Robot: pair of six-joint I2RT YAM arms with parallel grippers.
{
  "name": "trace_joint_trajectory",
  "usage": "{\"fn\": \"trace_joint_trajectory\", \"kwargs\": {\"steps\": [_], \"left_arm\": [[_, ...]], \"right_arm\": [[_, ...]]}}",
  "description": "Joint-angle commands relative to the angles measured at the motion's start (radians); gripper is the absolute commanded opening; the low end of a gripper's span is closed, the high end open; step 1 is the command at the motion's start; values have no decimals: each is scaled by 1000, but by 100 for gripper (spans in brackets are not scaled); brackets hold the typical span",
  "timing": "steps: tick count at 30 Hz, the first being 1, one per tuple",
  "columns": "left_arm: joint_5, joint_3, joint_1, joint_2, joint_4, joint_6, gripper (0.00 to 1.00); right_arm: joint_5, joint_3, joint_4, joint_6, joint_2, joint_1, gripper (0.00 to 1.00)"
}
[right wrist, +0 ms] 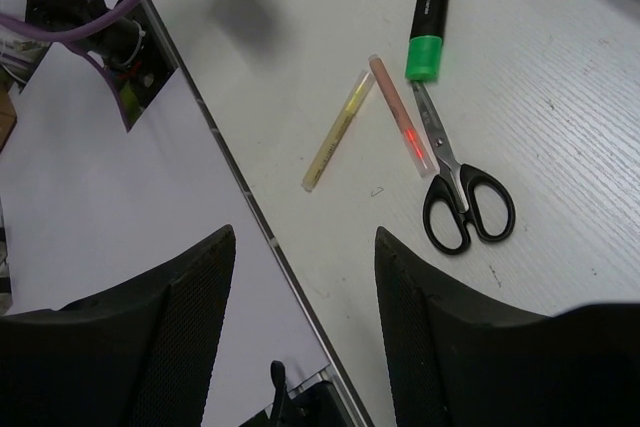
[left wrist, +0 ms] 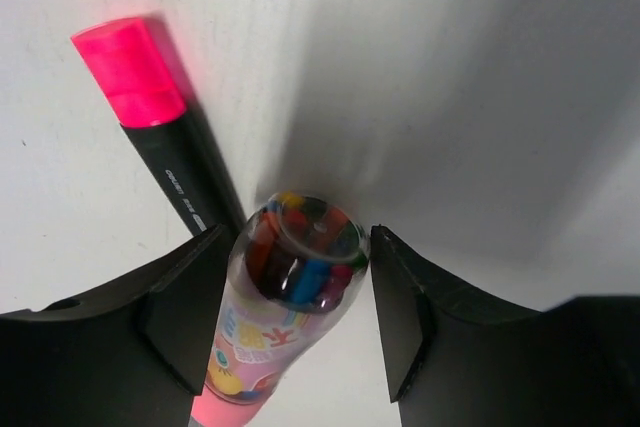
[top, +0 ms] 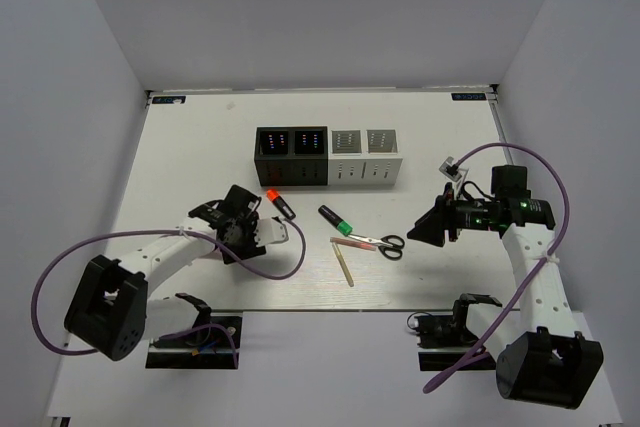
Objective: Sort the stationery into containers
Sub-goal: Pick up the stationery from the center of the board.
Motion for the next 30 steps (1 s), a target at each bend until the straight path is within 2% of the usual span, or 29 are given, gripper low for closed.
{"fn": "trace_joint_trajectory", "kwargs": {"steps": [1,11,13,14,15,17,30], "left_arm": [[-24,-56,5,32,38,9,69],[6,-68,54,-17,62,-30,69],[-3,-68,62,-20,61,-23,73],[-17,-71,67,-21,62,-26,82],[-24,-68,68,-24,67,-23,86],[-34,-63,76,-24,52,-21,89],[0,7,157,-24,-83,13,90]], "right_arm": [[-40,43,-37,-31,-15,4,61],[-50,51,-57,-49,-21,2,61],[-49,53,-57,-49,-21,2,61],[-47,51,-57,-49,-23,0,61],[-50,53,-60,-49,-21,2,61],[-49,51,-57,-49,-21,0,61],[-59,57,-73,-57,-21,2,61]]}}
